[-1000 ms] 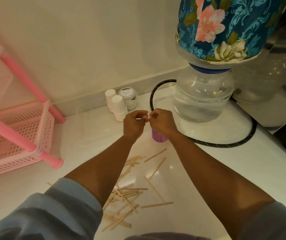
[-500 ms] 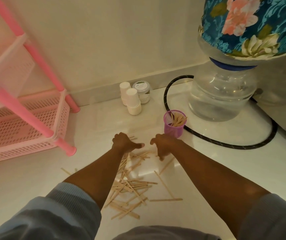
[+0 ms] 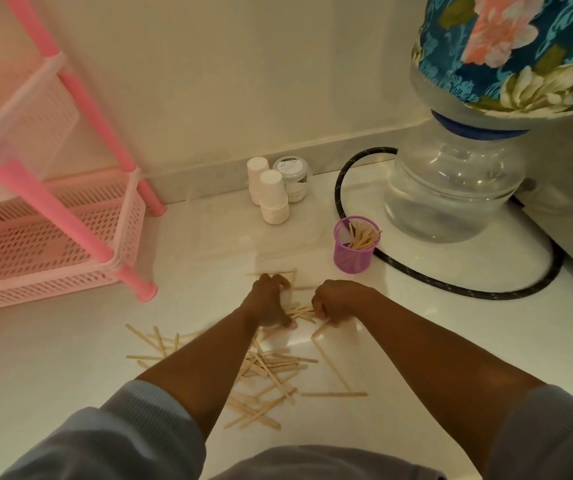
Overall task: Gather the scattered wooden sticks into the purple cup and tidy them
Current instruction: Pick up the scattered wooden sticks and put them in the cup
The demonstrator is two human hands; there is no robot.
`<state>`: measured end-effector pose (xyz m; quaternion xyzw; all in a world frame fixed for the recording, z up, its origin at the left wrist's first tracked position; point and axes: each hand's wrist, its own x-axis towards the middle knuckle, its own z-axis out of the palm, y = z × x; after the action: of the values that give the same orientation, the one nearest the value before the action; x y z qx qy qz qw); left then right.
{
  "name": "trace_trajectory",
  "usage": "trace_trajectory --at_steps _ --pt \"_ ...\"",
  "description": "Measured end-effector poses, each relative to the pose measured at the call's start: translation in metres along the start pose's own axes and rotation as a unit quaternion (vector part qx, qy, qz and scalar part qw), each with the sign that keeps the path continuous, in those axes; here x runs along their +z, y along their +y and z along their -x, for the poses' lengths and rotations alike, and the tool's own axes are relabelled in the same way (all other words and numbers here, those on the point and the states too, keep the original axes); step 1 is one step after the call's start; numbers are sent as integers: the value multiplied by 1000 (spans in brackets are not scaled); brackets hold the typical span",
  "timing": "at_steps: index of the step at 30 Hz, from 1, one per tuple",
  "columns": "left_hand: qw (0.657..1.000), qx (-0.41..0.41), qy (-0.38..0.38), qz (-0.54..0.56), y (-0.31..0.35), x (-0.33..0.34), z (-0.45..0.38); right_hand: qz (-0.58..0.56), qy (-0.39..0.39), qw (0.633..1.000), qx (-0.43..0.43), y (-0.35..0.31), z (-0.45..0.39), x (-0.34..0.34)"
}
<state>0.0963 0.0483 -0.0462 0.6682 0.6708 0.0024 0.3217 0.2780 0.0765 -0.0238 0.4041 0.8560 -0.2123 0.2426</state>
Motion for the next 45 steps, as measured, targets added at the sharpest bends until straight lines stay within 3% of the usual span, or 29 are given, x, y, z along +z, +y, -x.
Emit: trace_trajectory --at_steps 4,9,15,26,45 --pt "997 47 -37 57 3 2 0 -91 87 992 2 -1 -1 9" --pt "998 50 -5 38 -3 -1 6 -46 182 982 -5 -1 0 15" --pt "998 16 4 -62 -11 -5 13 7 140 990 0 -4 -5 14" --pt "999 23 13 -34 -4 -9 7 1 133 991 22 -10 -13 14" --pt "990 23 -27 -139 -9 -8 1 -5 106 990 90 9 -2 7"
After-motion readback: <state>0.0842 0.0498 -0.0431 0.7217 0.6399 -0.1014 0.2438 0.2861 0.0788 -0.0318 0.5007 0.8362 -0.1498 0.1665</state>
